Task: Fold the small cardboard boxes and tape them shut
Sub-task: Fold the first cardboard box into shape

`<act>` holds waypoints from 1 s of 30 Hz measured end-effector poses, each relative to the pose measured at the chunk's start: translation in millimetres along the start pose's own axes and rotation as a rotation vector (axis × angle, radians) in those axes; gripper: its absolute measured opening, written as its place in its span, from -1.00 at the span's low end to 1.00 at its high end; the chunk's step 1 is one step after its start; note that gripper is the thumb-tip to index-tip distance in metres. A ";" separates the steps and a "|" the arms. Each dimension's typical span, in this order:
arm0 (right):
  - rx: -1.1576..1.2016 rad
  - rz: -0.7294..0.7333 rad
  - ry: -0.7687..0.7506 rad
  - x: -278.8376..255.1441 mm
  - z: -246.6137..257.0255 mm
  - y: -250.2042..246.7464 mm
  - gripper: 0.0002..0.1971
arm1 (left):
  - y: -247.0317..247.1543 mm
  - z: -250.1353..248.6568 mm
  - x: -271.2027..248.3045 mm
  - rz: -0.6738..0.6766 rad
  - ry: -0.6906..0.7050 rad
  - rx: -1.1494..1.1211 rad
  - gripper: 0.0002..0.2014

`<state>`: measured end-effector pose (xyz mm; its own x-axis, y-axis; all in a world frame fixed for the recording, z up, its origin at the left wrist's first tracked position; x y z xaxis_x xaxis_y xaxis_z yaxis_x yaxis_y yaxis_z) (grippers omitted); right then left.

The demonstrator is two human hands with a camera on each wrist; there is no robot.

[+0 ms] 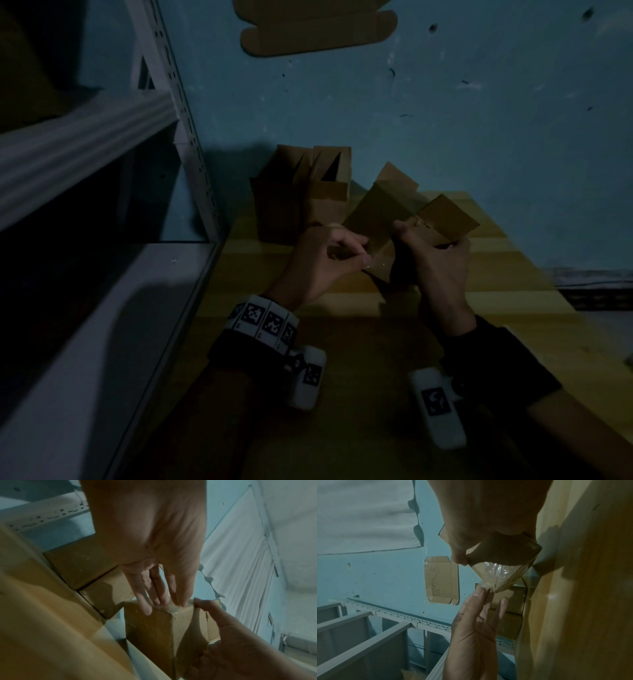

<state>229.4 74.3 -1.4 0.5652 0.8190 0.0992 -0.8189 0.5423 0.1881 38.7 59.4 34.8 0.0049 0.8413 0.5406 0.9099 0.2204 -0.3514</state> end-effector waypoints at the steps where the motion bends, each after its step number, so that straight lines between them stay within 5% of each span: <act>1: 0.006 0.015 -0.008 -0.6 1.1 1.1 0.02 | -0.8 0.8 0.1 -0.008 0.000 0.001 -0.95; 7: 0.000 0.039 -0.024 -1.0 1.6 3.8 0.01 | -0.1 0.6 1.4 0.009 0.023 -0.015 -0.63; 10: 0.007 0.047 -0.010 -0.5 2.0 4.4 -0.04 | 0.5 -5.8 -0.8 0.023 0.169 0.001 -0.72; 17: 0.004 0.097 0.035 -1.3 4.0 4.6 -0.10 | -3.1 -5.5 0.1 0.077 0.111 -0.083 -0.79; 22: -0.005 0.126 0.014 -5.9 11.2 5.5 -0.37 | -4.0 -14.1 0.4 0.047 0.161 -0.153 -0.82; 30: -0.048 0.077 -0.070 -4.9 15.9 4.0 -0.19 | -1.8 -15.6 -2.3 -0.002 0.160 -0.165 -0.88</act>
<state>224.9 69.4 14.4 0.5047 0.8444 0.1796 -0.8630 0.4881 0.1303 43.5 49.3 46.1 0.0569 0.7489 0.6603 0.9653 0.1275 -0.2278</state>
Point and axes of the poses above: each hand's wrist, its own x-axis towards the middle knuckle, its own y-axis out of the palm, z = x × y, the point moved 7 cm from there along x, towards the middle knuckle, and after that the axes turned 14 degrees about -z, right-handed, at the moved point
